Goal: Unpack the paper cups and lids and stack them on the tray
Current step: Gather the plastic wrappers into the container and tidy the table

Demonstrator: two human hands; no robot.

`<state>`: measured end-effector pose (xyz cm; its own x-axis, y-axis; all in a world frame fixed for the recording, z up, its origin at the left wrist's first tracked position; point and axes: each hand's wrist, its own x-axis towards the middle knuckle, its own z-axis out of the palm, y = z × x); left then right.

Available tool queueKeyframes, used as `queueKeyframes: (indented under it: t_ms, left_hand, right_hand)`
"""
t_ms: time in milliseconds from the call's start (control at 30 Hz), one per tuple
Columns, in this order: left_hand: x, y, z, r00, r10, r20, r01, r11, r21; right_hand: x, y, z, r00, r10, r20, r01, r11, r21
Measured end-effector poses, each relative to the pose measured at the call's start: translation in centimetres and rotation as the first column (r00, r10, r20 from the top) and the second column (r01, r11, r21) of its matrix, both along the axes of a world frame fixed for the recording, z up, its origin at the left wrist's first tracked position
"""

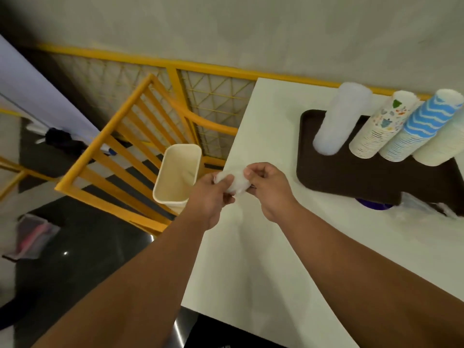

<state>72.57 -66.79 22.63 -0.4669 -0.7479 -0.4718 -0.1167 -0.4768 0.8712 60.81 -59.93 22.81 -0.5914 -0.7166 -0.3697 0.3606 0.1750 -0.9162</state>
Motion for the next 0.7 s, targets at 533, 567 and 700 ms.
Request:
queueKeyframes:
  t_ms: [533, 567, 700]
  left_hand:
    - [5.8, -24.4, -16.3, 0.785, 0.061, 0.617, 0.099, 0.970, -0.223]
    - [5.3, -24.8, -17.9, 0.771, 0.025, 0.636, 0.132, 0.971, -0.199]
    - [3.7, -25.7, -24.0, 0.601, -0.201, 0.774, 0.404, 0.912, -0.076]
  right_hand:
    - [4.2, -21.3, -12.1, 0.959, 0.174, -0.224, -0.042, 0.868, 0.495]
    - [4.4, -21.7, -13.1, 0.952, 0.205, -0.226, -0.064, 0.859, 0.507]
    - [5.0, -23.9, -16.4, 0.946, 0.217, -0.240, -0.052, 0.834, 0.549]
